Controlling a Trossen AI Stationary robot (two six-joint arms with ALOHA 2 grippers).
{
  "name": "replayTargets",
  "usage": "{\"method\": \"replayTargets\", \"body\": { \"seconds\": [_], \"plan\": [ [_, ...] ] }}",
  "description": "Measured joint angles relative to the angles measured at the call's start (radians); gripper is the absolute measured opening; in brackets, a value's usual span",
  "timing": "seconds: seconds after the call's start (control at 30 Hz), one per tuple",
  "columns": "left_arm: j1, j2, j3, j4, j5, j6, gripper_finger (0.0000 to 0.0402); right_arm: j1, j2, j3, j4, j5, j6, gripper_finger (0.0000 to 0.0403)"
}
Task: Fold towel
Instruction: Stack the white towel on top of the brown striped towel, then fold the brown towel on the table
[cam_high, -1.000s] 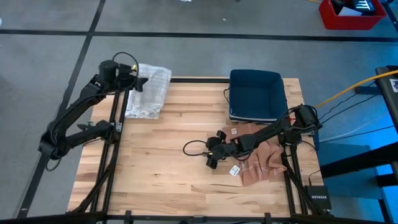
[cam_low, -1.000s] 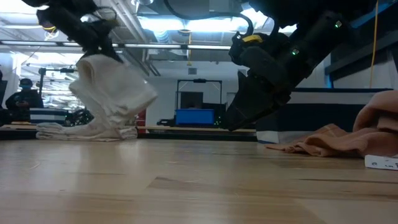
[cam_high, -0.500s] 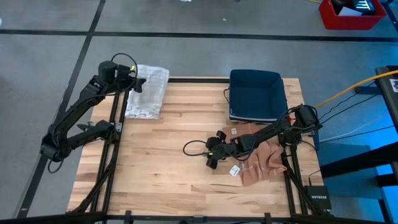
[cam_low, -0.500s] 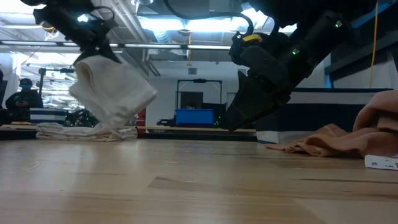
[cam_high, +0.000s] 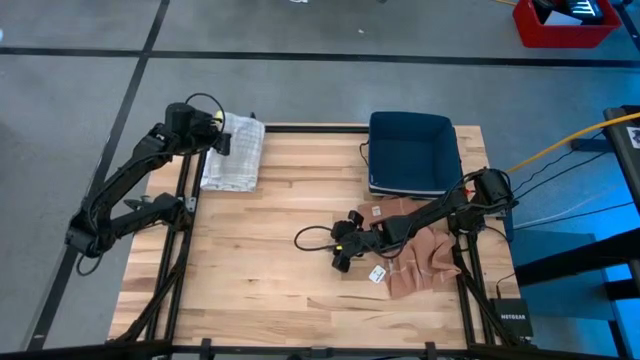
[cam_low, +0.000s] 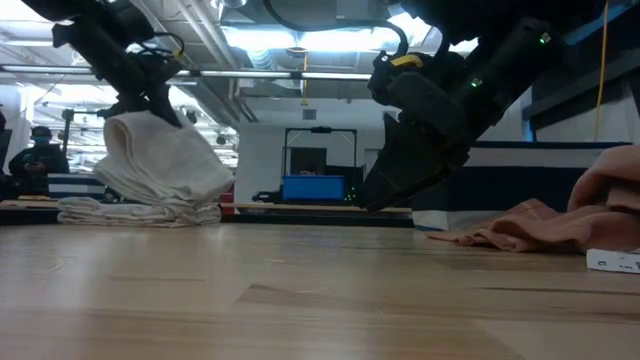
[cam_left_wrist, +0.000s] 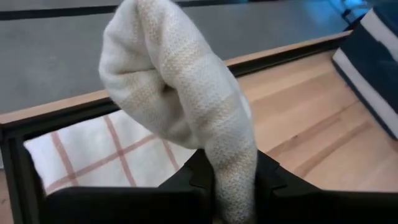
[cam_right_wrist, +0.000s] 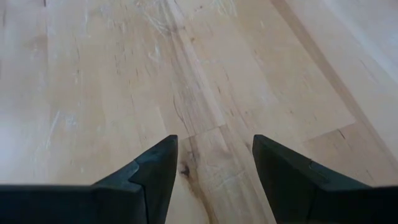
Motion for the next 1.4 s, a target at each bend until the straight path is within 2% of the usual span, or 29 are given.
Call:
{"method": "replayTargets", "body": {
  "seconds": [0.3,0.57,0.7,1.13,1.27,1.4],
  "plan": [
    [-0.020,0.028,0.000,0.001,-0.052,0.019,0.0046,0.000,0.000,0.000,0.007,-0.024,0.000,0.0214],
    [-0.032,0.033,0.016,-0.018,-0.070,0.032,0.0129,0.000,0.000,0.000,0.045,-0.050,0.000,0.0214],
    [-0.032,0.033,0.035,-0.033,-0.069,0.048,0.0153,0.000,-0.001,0.000,0.051,-0.051,0.000,0.0214],
    [-0.042,0.030,0.201,-0.147,-0.074,0.071,0.0139,0.000,-0.001,0.000,0.065,-0.050,-0.018,0.0214],
    [-0.079,0.033,0.182,-0.142,0.024,0.076,0.0139,0.000,-0.001,0.000,0.089,-0.050,-0.038,0.0214],
    [-0.148,0.038,0.105,-0.091,0.141,0.052,0.0138,0.000,-0.001,0.001,0.105,-0.050,-0.056,0.0214]
  ]
}}
